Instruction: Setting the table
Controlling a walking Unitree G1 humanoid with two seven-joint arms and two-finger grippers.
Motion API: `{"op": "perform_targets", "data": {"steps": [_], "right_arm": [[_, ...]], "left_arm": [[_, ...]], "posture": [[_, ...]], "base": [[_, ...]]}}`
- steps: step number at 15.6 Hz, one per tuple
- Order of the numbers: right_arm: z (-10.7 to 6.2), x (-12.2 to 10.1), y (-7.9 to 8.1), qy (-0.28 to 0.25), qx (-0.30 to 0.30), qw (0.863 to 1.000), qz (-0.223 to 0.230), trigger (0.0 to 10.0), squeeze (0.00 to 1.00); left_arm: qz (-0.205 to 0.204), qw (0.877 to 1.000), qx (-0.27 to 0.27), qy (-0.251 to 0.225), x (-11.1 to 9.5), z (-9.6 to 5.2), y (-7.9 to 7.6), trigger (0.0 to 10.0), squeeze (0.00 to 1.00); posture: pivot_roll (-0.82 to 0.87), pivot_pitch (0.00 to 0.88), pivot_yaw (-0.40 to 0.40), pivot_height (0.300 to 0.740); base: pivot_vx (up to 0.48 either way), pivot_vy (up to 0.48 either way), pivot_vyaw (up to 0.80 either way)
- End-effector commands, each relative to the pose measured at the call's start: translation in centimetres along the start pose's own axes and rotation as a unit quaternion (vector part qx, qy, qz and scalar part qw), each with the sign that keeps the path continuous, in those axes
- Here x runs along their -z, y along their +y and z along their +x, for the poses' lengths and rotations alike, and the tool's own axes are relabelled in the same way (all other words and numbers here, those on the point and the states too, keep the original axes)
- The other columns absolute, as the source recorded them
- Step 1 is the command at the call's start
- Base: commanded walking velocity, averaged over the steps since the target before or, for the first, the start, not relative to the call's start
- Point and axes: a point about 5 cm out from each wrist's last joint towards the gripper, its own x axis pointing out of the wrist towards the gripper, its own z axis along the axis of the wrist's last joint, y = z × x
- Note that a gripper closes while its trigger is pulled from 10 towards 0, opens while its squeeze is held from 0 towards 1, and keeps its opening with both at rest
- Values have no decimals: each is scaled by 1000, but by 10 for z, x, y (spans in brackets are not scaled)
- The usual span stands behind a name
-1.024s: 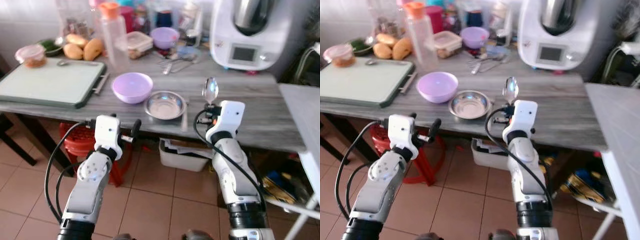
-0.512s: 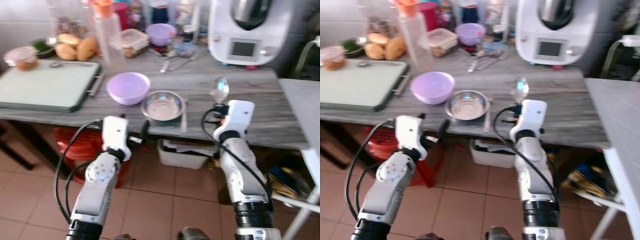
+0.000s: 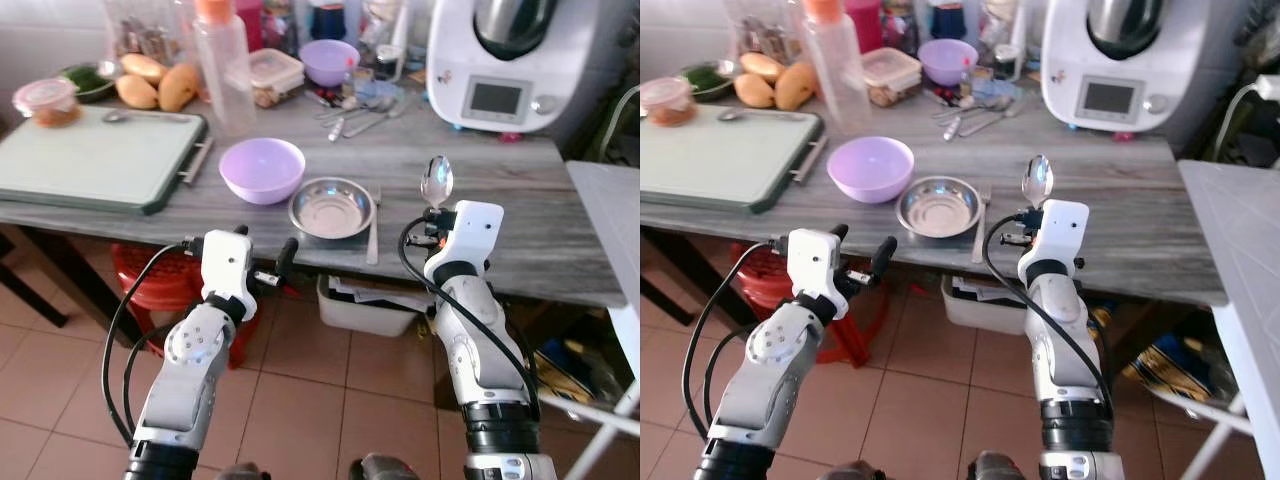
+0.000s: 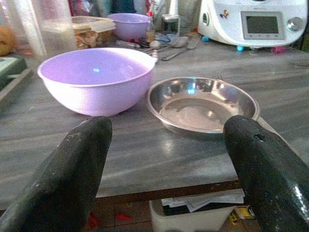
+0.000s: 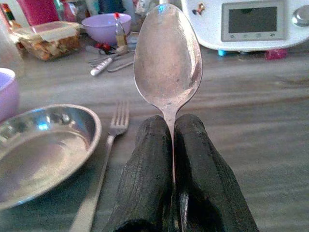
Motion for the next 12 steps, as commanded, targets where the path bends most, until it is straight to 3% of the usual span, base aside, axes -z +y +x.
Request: {"op": "perform_targets", "data": {"steps": [1,5,7,12], "right_arm": [[1,-2,1,-1,-3,1000,2,10000,0],[1,-2,1,-1,-1,1000,1,10000,0],[1,-2,2,-2,-3,1000,0,10000,0],[0,-1,1,0,-4,1000,-3,10000,0]], "left_arm": [[3,1000,9,-11,-6,0,-2,10000,0],[3,1000,11,-12,-6,-1,-1,10000,0],[-13,1000,12,-22,-9,-2,-2,10000,0],[-5,999,-32,-28,-10,-16,13,10000,0]], "posture": [[-25,0,29,740],[-24,0,31,740],[-25,0,31,740],[-24,0,28,740]], "base": [[319,0,-494],[298,0,-669],[127,0,0],[0,0,0]]}}
